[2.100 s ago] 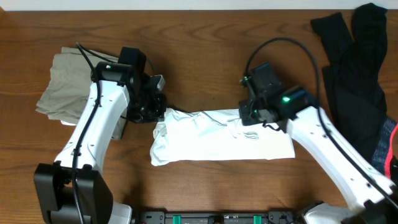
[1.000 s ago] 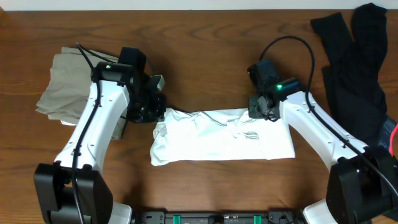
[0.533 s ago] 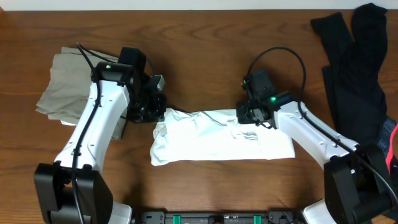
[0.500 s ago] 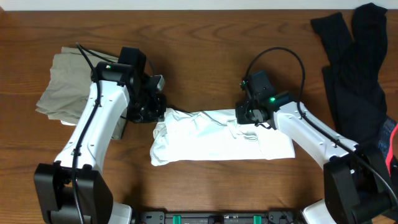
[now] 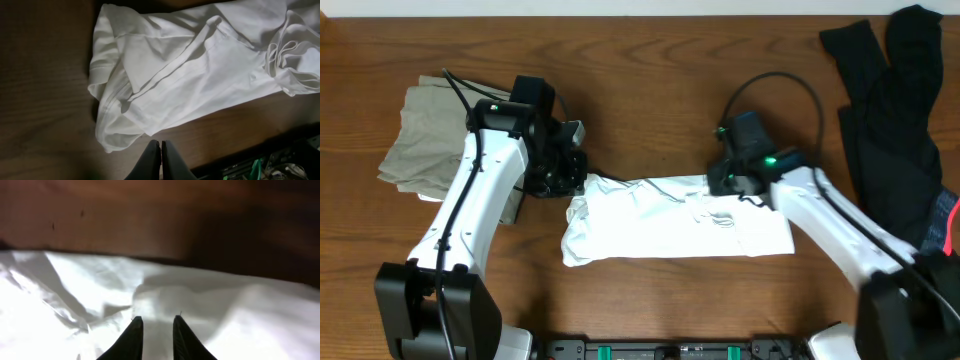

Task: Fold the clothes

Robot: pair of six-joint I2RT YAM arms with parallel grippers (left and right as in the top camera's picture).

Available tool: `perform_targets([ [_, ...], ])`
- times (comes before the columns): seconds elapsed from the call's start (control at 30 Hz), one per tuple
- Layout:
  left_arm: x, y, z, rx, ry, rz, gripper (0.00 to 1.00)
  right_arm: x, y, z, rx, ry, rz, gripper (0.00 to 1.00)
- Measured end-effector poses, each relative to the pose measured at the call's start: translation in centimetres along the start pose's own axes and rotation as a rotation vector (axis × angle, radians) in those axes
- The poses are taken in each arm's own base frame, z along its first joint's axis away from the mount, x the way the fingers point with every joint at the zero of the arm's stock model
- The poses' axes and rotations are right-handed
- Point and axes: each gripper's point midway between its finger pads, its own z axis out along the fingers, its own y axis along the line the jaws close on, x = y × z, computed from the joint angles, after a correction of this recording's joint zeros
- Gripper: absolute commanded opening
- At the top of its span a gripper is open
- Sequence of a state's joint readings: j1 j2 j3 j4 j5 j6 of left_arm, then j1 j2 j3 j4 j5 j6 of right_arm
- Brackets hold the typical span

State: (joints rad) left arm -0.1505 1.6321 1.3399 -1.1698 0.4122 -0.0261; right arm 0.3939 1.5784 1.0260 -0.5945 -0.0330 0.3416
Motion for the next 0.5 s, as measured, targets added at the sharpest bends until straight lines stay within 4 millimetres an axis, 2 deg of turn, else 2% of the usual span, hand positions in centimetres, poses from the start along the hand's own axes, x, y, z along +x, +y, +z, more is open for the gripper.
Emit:
perform_targets([
  [0.1,0.0,0.0,0.0,0.000,0.000,0.000,0.06,-1.7,-0.9,-3.1,-0.002,-0.086,0.026,0.17],
  [0.17,0.0,0.0,0.0,0.000,0.000,0.000,0.07,-2.1,-1.3,-4.9,0.003,-0.111,0.036,0.15],
  [0.23,0.0,0.0,0.0,0.000,0.000,0.001,0.06,-1.6,-1.4,-5.3,0.010,-0.096,0.037,0.15],
  [0.33,0.0,0.0,0.0,0.000,0.000,0.001,0.06,-0.3,-1.9,-4.2,0.030,-0.036,0.039,0.15],
  [0.5,0.0,0.0,0.0,0.000,-0.001,0.000,0.06,1.9,-2.3,-0.3,0.041,0.081,0.044,0.14],
])
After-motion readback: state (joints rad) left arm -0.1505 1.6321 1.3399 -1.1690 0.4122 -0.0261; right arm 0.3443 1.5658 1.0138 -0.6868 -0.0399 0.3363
